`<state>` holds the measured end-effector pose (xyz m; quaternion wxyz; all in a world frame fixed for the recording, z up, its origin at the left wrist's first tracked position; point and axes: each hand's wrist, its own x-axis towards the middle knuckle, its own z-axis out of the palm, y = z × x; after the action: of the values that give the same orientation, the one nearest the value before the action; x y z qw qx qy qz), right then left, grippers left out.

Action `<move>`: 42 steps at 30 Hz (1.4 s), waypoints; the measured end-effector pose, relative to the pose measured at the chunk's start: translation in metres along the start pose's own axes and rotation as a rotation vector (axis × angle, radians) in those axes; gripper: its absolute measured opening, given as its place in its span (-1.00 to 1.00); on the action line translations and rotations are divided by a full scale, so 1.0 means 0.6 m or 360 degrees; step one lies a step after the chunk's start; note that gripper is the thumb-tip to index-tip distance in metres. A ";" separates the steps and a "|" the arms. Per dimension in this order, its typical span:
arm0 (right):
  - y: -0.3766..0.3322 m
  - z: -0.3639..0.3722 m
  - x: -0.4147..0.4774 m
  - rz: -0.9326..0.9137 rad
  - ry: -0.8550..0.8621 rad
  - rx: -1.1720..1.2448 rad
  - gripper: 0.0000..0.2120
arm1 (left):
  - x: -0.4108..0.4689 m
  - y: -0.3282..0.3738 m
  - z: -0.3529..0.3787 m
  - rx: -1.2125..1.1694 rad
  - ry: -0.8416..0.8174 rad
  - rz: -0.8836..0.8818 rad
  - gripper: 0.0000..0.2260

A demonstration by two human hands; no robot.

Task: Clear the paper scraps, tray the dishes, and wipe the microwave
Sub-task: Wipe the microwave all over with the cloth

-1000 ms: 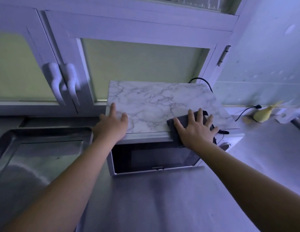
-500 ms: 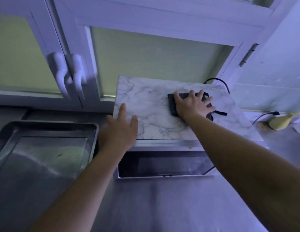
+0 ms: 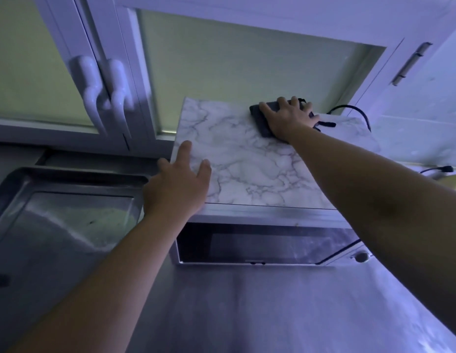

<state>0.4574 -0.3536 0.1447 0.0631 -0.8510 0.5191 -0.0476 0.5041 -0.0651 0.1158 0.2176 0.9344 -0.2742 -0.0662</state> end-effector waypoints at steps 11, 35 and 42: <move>0.176 -0.056 -0.247 -0.0629 -0.0498 0.0086 0.00 | 0.000 0.002 -0.013 -0.0099 -0.0079 -0.0004 -0.51; 0.128 -0.003 -0.378 -0.0641 -0.0001 0.0010 0.13 | -0.004 0.002 -0.005 0.0000 -0.0070 0.0006 -0.49; 0.098 -0.021 -0.296 -0.0712 -0.0325 0.0271 0.05 | -0.008 0.002 -0.005 -0.0009 -0.0031 0.0019 -0.49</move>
<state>0.3229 -0.2227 0.1450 0.1744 -0.9367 0.3031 -0.0177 0.5003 -0.0625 0.1195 0.2179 0.9314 -0.2818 -0.0747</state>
